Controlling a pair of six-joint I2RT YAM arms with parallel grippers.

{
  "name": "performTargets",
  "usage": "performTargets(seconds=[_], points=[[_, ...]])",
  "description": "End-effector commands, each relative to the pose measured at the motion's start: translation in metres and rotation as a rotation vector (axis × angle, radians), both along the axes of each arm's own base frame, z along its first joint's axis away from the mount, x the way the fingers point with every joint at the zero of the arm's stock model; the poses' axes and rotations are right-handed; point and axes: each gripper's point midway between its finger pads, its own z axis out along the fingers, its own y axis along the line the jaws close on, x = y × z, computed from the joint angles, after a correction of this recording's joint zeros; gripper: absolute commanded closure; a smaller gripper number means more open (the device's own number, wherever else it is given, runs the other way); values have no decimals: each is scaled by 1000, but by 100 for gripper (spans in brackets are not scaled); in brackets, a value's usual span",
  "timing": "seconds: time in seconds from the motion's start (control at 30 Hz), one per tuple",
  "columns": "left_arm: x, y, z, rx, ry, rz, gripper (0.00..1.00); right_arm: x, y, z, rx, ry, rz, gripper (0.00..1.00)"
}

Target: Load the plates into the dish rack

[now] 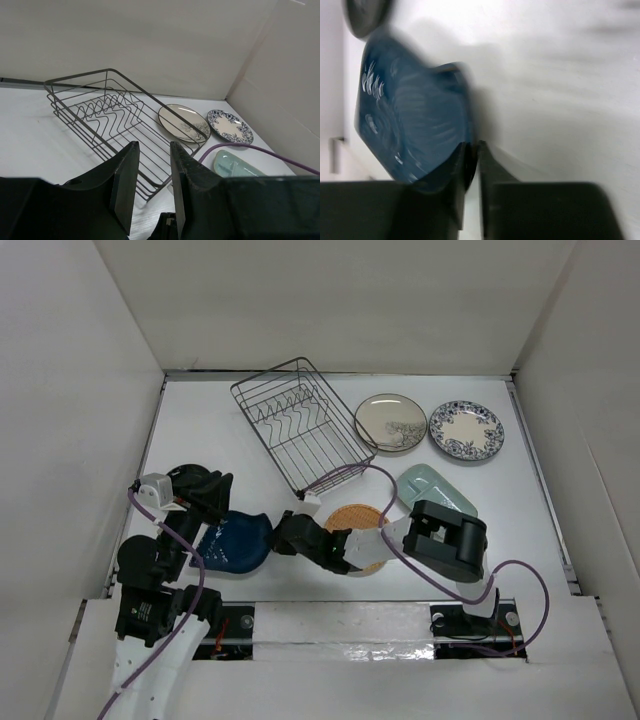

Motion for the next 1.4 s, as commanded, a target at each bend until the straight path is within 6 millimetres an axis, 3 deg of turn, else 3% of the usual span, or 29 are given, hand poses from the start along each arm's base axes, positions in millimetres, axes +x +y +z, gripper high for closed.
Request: performTargets(seconds=[0.0,0.1,0.13,0.23,0.27,0.33,0.37,0.47,0.6,0.73,0.9,0.93,1.0,1.07,1.1,1.17,1.2,1.23,1.3,1.33,1.37], points=[[-3,-1,12,-3,-50,-8,72,3,-1,-4,-24,-29,2,96],[-1,-1,11,-1,-43,-7,72,1,-10,0,-29,-43,5,100],[-1,-1,10,1,-40,-8,72,-3,-7,19,10,-73,19,100],[0,-1,10,0,-40,-5,72,-13,-17,38,36,-135,36,100],[0,0,10,0,-38,-2,73,-11,-19,63,79,-166,26,100],[0,1,11,-2,-42,4,73,-17,-24,82,94,-208,22,100],[0,1,11,-3,-42,6,73,-17,-27,104,129,-230,18,100],[0,2,11,-4,-43,12,73,-17,-32,133,192,-261,11,100],[0,4,12,-5,-45,21,74,-16,-41,187,282,-321,-7,100],[0,8,14,-8,-51,44,74,-4,-57,233,330,-404,-52,100],[-4,17,19,-25,-73,89,74,42,-98,282,309,-537,-232,100],[-5,20,20,-29,-77,99,74,60,-116,289,283,-569,-327,100],[-6,22,22,-32,-82,109,75,84,-132,299,223,-633,-409,100],[-6,24,21,-31,-81,123,75,111,-156,324,207,-712,-518,100],[-7,24,21,-32,-82,123,75,124,-159,322,165,-732,-555,100],[-7,23,21,-32,-84,114,75,150,-180,347,126,-800,-672,100],[-7,22,21,-32,-82,110,75,163,-177,340,78,-814,-690,100],[-7,20,21,-29,-83,97,75,173,-186,362,62,-857,-755,100],[-6,17,20,-27,-80,86,75,194,-196,369,18,-884,-809,100],[-6,16,19,-25,-76,77,75,208,-193,357,-31,-884,-831,100],[-6,15,20,-23,-77,71,75,215,-199,375,-33,-920,-873,100]])
